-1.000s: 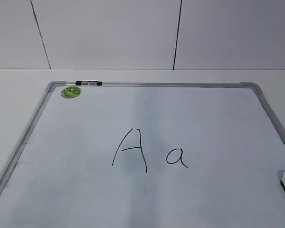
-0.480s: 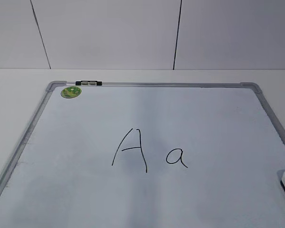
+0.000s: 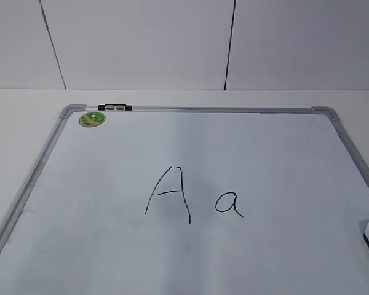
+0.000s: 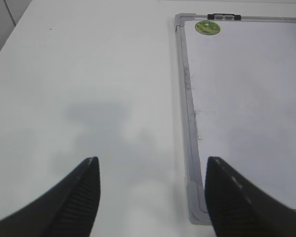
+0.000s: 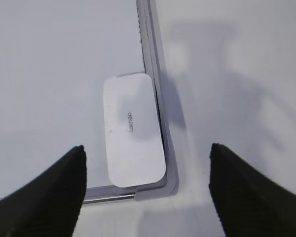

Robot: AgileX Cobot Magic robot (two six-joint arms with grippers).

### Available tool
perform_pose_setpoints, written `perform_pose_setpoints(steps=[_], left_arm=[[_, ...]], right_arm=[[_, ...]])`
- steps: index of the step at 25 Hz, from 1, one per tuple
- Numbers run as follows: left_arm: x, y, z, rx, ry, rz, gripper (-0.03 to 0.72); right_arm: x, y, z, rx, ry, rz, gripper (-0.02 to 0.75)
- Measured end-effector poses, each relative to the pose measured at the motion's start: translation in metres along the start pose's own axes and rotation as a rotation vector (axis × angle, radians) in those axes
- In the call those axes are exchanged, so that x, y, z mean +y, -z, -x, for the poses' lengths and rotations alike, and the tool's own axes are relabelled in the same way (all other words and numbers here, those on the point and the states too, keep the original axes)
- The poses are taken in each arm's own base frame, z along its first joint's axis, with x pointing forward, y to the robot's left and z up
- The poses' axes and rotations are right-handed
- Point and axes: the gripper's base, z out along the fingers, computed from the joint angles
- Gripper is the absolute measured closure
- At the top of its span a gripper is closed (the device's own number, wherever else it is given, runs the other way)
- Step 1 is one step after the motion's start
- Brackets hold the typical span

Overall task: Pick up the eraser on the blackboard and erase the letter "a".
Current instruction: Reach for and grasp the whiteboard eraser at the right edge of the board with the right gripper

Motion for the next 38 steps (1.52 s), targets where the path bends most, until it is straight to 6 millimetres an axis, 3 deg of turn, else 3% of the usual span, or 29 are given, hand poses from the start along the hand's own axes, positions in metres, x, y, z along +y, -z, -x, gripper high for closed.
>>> perform_pose_setpoints(steps=[10,16,19,30,35,38], left_arm=[[0.000,0.000,0.000,0.000,0.000,-0.001,0.191],[0.000,0.000,0.000,0.000,0.000,-0.001,0.191],[-0.001,0.000,0.000,0.001,0.004,-0.009,0.191],[-0.003,0.000,0.000,0.004,0.015,-0.032,0.183],[-0.003,0.000,0.000,0.004,0.016,-0.033,0.189],[-0.003,0.000,0.000,0.004,0.016,-0.033,0.190]], right_arm=[[0.005,-0.026,0.029,0.153,0.000,0.018,0.146],[0.009,-0.036,0.057,0.224,0.006,0.028,0.143],[0.012,-0.043,0.069,0.291,0.018,0.054,0.101],[0.025,-0.100,0.111,0.540,-0.018,0.111,0.064],[0.028,-0.115,0.132,0.581,-0.027,0.117,0.064],[0.028,-0.123,0.133,0.630,-0.025,0.112,0.064]])
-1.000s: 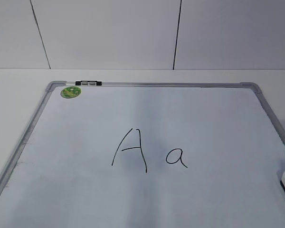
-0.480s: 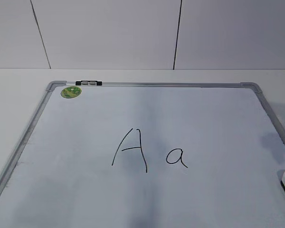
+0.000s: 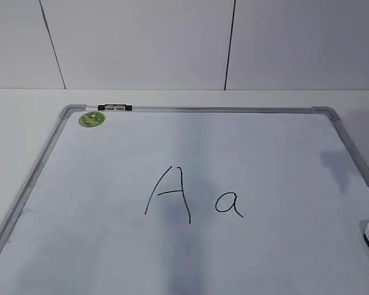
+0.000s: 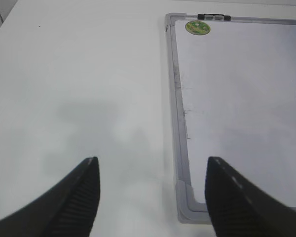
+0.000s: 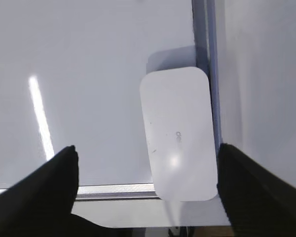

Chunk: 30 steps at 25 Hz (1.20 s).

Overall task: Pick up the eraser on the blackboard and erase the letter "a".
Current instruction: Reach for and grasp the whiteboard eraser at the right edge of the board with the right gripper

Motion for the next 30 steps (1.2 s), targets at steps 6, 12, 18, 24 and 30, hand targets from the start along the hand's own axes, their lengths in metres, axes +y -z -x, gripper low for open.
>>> perform_pose_setpoints(steps=[6,12,18,24,30], left_arm=[[0.000,0.000,0.000,0.000,0.000,0.000,0.191],[0.000,0.000,0.000,0.000,0.000,0.000,0.191],[0.000,0.000,0.000,0.001,-0.003,-0.006,0.191],[0.000,0.000,0.000,0.002,-0.010,-0.018,0.191],[0.000,0.000,0.000,0.002,-0.010,-0.018,0.191]], right_arm=[[-0.003,-0.007,0.002,0.057,0.008,-0.029,0.064],[0.003,-0.013,0.003,0.079,0.108,-0.097,0.065],[0.011,-0.024,0.007,0.123,0.163,-0.118,0.070],[0.010,-0.038,0.004,0.175,0.161,-0.124,0.071],[0.007,-0.051,-0.004,0.184,0.160,-0.125,0.071]])
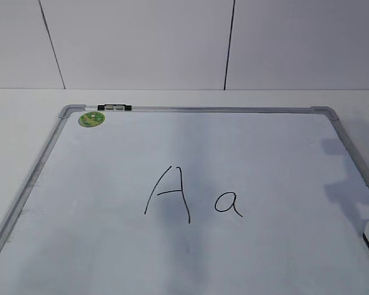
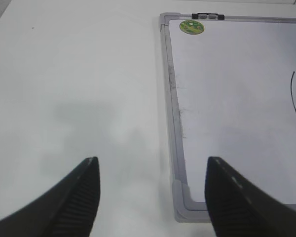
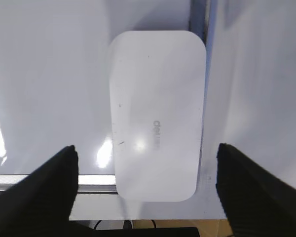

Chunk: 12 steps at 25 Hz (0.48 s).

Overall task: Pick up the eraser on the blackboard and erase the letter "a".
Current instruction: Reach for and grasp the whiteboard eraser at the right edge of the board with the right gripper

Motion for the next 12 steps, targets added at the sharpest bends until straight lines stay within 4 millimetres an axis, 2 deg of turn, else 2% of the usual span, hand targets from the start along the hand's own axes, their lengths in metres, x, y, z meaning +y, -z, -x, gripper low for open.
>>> perform_pose_setpoints(steps=[12], left_arm=[[0.000,0.000,0.000,0.000,0.000,0.000,0.191]], right_arm=[[0.002,-0.029,-0.010,-0.018,-0.010,0.003,0.085]])
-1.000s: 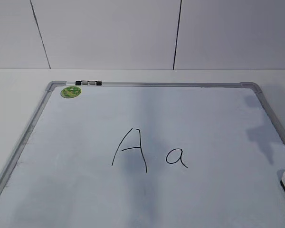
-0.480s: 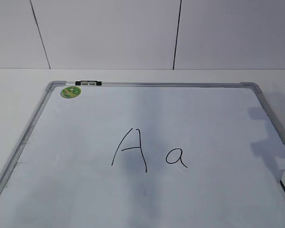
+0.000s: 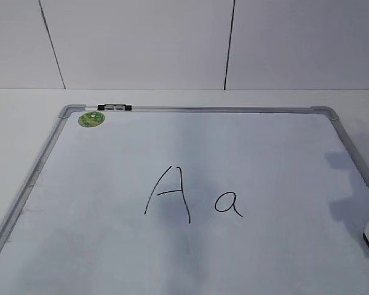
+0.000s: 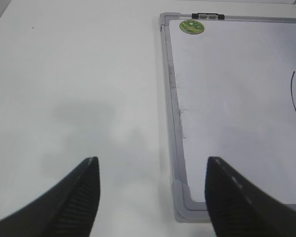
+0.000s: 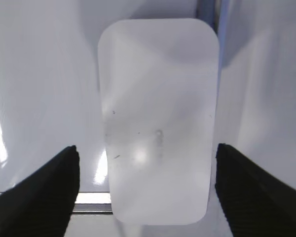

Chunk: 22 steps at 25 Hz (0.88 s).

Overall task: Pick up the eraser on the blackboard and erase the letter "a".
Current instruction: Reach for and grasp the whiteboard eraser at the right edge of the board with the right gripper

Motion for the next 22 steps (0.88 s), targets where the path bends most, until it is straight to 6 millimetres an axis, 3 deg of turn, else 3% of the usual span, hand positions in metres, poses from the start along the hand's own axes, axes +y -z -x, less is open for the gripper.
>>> perform_pose_setpoints(steps=[22], left_arm=[[0.000,0.000,0.000,0.000,0.000,0.000,0.191]], right_arm=[[-0.002,-0.011,0.004,-0.007,-0.019,-0.025,0.085]])
